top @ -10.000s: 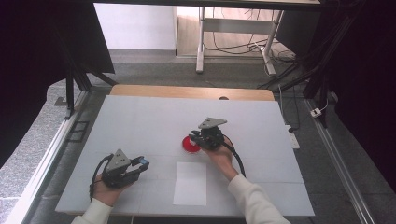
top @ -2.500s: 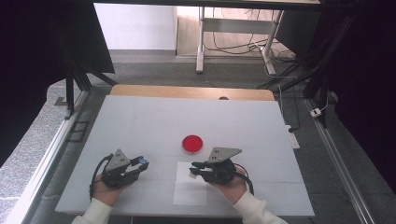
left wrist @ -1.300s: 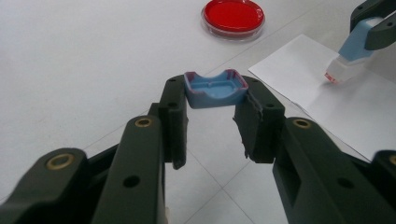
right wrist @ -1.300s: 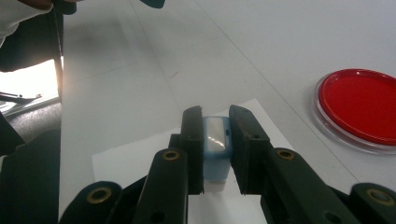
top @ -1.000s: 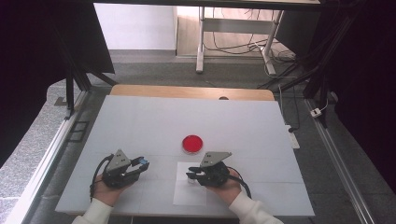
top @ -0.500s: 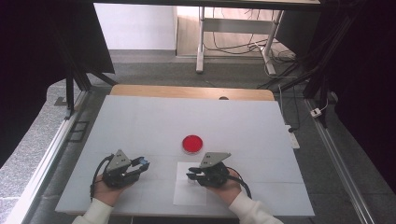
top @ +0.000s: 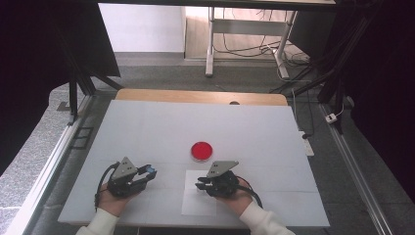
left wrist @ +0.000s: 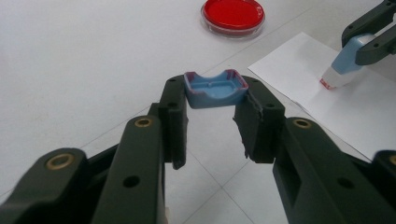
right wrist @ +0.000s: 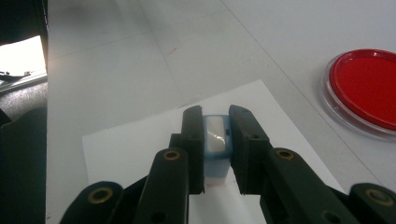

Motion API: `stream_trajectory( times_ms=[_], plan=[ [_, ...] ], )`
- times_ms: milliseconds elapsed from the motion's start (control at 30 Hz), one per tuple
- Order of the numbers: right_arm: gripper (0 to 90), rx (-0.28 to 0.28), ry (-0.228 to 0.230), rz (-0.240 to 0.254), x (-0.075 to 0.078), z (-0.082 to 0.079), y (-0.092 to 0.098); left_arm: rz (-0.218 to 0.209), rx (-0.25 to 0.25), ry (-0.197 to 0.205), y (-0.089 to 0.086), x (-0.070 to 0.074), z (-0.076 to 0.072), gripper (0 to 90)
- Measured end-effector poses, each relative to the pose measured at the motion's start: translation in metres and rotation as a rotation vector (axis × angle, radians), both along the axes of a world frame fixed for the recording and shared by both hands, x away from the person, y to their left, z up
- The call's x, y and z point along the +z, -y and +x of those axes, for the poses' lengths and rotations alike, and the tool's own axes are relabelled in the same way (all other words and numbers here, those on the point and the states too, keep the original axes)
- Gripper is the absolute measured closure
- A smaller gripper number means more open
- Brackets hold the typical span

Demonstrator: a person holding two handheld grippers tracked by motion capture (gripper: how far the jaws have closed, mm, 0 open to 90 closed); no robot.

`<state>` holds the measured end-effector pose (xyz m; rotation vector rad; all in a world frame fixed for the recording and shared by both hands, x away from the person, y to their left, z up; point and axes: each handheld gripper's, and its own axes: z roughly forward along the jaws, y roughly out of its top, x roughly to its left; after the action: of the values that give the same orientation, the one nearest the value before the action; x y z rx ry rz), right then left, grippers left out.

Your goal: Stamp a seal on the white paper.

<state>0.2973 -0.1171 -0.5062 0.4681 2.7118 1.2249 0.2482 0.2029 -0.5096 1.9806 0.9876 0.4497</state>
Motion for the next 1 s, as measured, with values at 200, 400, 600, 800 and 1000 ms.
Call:
stream_trajectory(
  times_ms=[200, 400, 600, 800, 1000],
  plan=[
    [76.5, 0.004, -0.003, -0.014, 0.0008, 0.0003, -0.0007, -0.001, 0.002, 0.001, -0.0004, 0.0000, 0.0000, 64.0],
    [76.5, 0.005, 0.001, -0.008, -0.0002, 0.0002, -0.0005, -0.001, 0.005, 0.000, -0.0011, -0.0003, 0.0002, 64.0],
    [76.6, 0.005, 0.005, -0.011, -0.0001, -0.0009, -0.0008, -0.002, 0.004, 0.001, -0.0011, -0.0003, 0.0002, 64.0],
    [76.6, 0.007, 0.012, -0.013, -0.0004, -0.0016, -0.0007, -0.005, 0.008, 0.001, -0.0025, -0.0002, 0.0001, 64.0],
    [76.7, 0.008, 0.019, -0.010, -0.0008, -0.0022, -0.0006, -0.006, 0.007, 0.001, -0.0028, -0.0002, 0.0002, 64.0]
  ],
)
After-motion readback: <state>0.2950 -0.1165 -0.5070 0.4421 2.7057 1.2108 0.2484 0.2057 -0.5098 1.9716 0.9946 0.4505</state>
